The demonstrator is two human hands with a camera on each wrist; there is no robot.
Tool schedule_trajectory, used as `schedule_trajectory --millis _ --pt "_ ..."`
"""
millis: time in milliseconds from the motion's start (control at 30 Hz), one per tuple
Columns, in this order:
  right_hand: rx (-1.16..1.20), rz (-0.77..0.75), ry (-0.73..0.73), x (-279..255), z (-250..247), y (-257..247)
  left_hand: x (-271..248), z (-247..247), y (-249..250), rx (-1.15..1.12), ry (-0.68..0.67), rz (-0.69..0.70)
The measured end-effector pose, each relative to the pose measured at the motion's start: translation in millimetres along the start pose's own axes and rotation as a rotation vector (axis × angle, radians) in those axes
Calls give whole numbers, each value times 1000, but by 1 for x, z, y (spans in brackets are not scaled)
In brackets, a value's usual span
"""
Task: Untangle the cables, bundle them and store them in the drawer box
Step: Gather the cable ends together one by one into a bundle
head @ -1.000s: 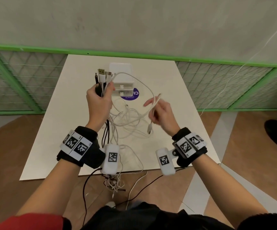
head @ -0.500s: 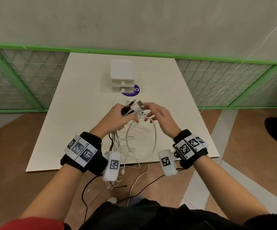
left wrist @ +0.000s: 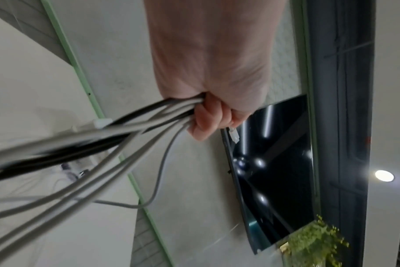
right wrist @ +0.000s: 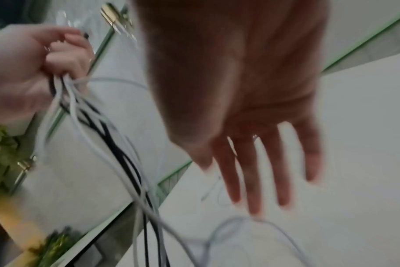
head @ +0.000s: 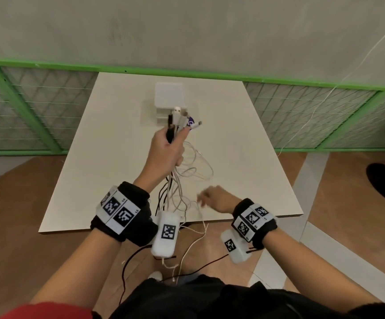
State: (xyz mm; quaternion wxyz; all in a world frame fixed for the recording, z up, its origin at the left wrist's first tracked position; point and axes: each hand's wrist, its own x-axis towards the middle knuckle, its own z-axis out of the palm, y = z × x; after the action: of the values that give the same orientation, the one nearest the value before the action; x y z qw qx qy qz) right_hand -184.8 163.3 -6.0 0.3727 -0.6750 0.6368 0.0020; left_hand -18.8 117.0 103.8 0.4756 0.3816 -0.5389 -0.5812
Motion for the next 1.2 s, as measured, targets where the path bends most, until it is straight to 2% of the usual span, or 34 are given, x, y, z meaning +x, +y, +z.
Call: schedule_trajectory --millis 33,67,100,167,267,400,433,467,567,633,700,733,800,833,867,933,1067,1133,1200 --pt "116 -81 205 -2 -8 -4 -2 5 -7 35 -24 -19" --pt "260 -183 341 -4 -14 -9 -4 10 -14 85 -38 -26" --pt "389 -290 390 -5 -18 -15 -5 14 -20 136 -40 -26" --pt "496 -432 354 -5 -19 -22 -7 18 -27 188 -7 -7" --pt "461 -469 312 -4 -19 -23 -2 13 -30 188 93 27" --pt "365 -552 586 -2 -23 -18 3 4 -33 190 142 33" --pt "343 -591 600 -2 -21 -22 2 6 -33 218 146 52" --pt "334 -603 550 -2 -17 -29 0 9 -31 247 148 72" --pt "384 -479 255 -5 6 -53 -6 24 -29 213 129 92" --pt "467 -444 258 -5 19 -61 -9 25 -33 189 131 58" --pt "442 -432 222 -2 27 -57 -7 16 -41 235 104 -29" --pt "399 -428 147 -2 30 -55 -5 11 -46 309 35 -119" --pt "280 -424 -3 1 34 -47 -2 3 -53 490 -199 -349" --pt "218 -415 -47 4 35 -44 -1 1 -57 518 -290 -436" --pt "177 -404 -77 7 33 -43 0 1 -59 509 -324 -471" --pt "161 -376 -107 15 22 -42 3 1 -62 462 -266 -419" --pt "50 -261 -143 35 -21 -28 13 -1 -63 400 -7 -229" --pt "134 -191 -47 50 -34 -16 18 -5 -63 345 53 -208" --pt "233 -101 196 69 -35 -3 23 -7 -63 258 80 -197"
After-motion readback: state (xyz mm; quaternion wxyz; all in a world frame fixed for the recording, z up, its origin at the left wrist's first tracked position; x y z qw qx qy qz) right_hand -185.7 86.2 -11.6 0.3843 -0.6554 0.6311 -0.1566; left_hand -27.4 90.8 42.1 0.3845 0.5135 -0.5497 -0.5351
